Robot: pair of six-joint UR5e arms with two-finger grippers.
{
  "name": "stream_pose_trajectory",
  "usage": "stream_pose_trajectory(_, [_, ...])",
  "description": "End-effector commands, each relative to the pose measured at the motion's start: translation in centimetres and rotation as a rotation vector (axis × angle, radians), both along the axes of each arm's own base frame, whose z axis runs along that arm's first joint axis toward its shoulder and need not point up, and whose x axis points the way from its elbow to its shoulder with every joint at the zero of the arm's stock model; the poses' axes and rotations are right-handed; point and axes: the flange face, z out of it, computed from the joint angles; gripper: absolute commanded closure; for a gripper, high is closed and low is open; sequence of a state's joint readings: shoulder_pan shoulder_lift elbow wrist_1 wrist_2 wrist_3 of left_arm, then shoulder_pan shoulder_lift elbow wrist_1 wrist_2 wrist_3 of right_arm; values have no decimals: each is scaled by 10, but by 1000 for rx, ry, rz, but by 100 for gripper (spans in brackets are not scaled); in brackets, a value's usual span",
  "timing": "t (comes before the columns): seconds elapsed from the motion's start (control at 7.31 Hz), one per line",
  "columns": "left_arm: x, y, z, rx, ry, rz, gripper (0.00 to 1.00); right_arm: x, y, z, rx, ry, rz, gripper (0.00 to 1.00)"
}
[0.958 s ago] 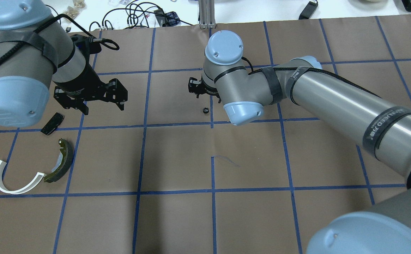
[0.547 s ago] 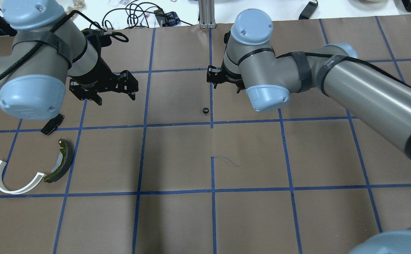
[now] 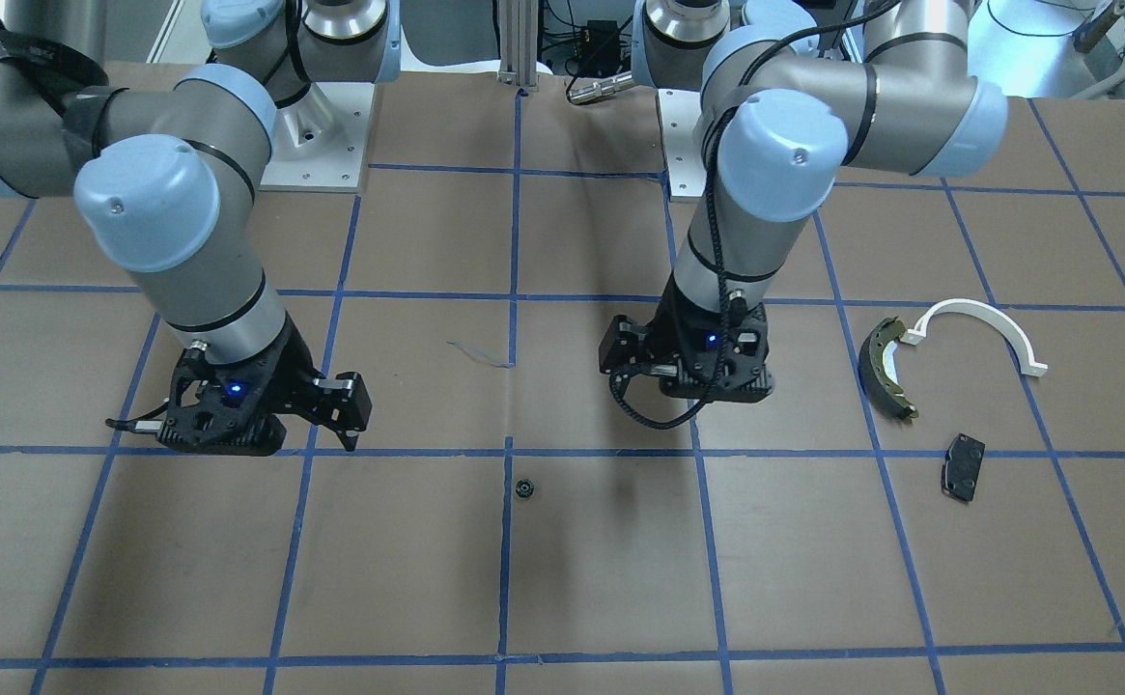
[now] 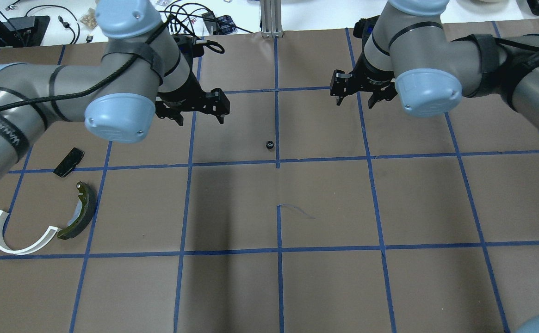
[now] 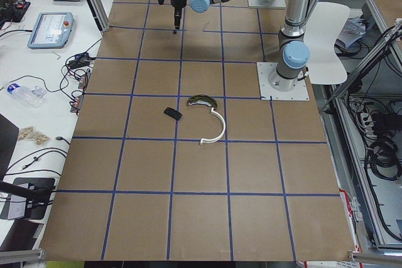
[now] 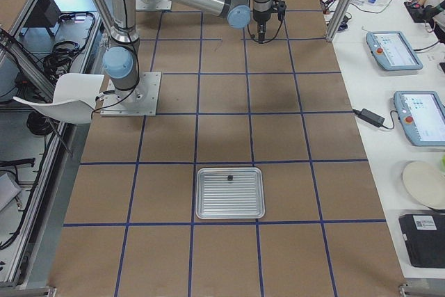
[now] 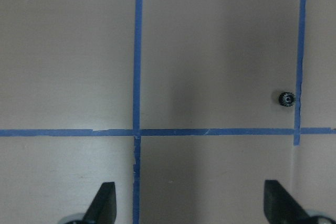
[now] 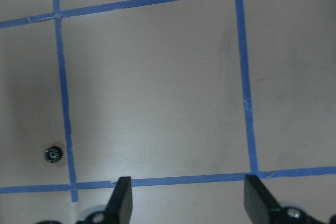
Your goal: Place bearing gear from tray to pile
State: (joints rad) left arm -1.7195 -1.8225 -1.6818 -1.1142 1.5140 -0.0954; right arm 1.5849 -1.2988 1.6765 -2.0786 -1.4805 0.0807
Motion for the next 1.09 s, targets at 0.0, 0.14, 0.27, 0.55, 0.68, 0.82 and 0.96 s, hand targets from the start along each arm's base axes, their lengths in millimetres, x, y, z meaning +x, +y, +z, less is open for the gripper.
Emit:
stream_pose_trajectory(0.0, [-52, -24, -36, 34, -9, -86, 0, -94, 1, 11, 50, 64, 128, 22])
stream_pose_trajectory(0.14, [-75, -29, -56, 57, -17, -125, 0, -149, 8, 23, 61, 69, 137, 22])
stream_pose_trajectory(0.27, [-85, -37, -77, 68, -20, -153, 0, -204, 15, 26, 79, 77, 146, 22])
stream_pose_trajectory(0.55, [-93, -49, -111, 76, -21, -201, 0, -324, 37, 20, 80, 109, 282, 22])
stream_pose_trajectory(0.68, [-95, -51, -127, 98, -20, -204, 0, -374, 51, 4, 90, 100, 384, 26])
stream_pose_trajectory(0.82, [-106, -56, -133, 74, -11, -217, 0, -425, 64, -26, 103, 67, 465, 26])
stream_pose_trajectory(0.96, [-117, -60, -140, 73, -13, -230, 0, -471, 74, -54, 87, 73, 531, 26])
